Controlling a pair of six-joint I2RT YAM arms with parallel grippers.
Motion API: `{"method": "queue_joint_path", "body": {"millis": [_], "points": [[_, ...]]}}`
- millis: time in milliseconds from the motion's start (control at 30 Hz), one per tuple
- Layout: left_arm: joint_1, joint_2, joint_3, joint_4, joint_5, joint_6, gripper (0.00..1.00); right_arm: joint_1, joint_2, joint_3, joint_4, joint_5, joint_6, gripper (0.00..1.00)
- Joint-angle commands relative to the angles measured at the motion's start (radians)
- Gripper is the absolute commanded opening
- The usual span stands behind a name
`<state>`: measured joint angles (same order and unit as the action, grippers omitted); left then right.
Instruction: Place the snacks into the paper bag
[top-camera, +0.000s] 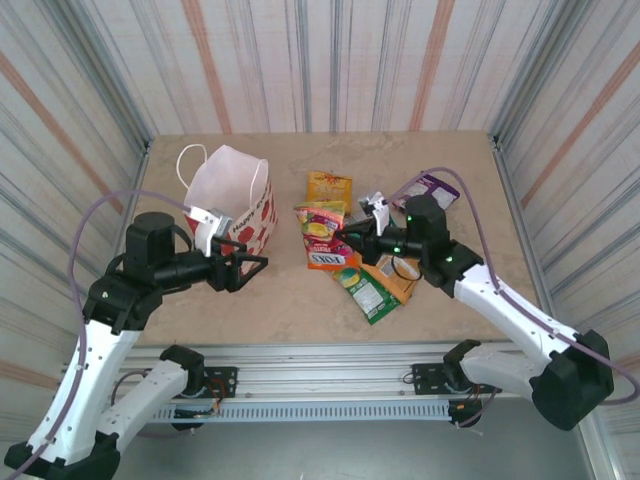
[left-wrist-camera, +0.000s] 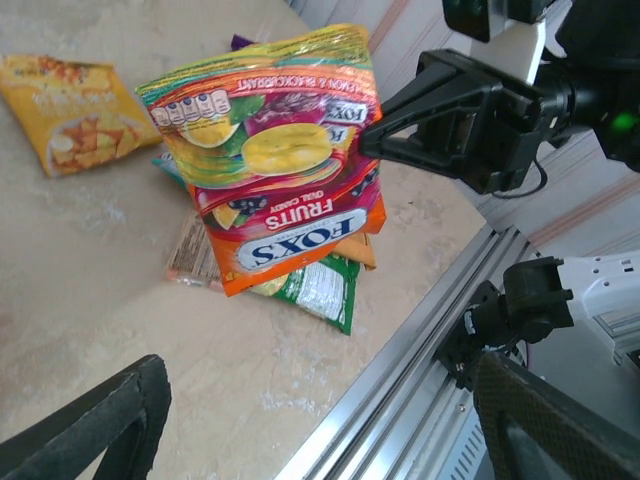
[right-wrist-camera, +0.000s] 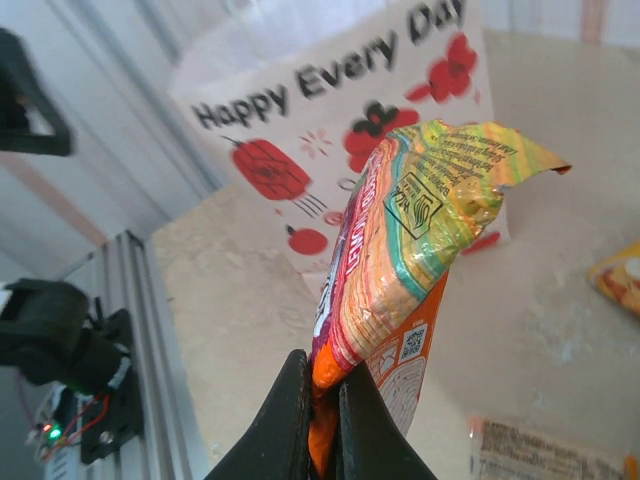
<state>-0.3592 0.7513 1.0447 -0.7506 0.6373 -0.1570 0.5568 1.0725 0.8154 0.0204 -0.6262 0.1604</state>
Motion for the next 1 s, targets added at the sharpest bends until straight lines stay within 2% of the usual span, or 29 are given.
{"method": "queue_joint_path", "body": {"millis": [0,133,267,667,900,967], "points": [[-0.002,0.013,-0.023,0.091,0.046,0.055,0.84,-0.042,-0.043,0.076,0.021,-0.245,-0.107,0.0],[-0.037,0.03,-0.029,0.146,0.058,0.086,0.84,-0.077,-0.03,0.138,0.041,-0.393,-0.109,0.0],[-0.082,0.05,-0.034,0.205,0.068,0.112,0.84,-0.078,0.0,0.189,0.099,-0.475,-0.06,0.0],[-0.144,0.081,-0.066,0.45,0.156,0.123,0.81,-0.078,0.032,0.233,0.255,-0.543,0.047,0.0],[-0.151,0.099,-0.069,0.51,0.134,0.147,0.78,-0.07,0.033,0.231,0.317,-0.558,0.091,0.0],[-0.152,0.107,-0.069,0.535,0.158,0.141,0.77,-0.068,0.03,0.229,0.32,-0.547,0.09,0.0]]}}
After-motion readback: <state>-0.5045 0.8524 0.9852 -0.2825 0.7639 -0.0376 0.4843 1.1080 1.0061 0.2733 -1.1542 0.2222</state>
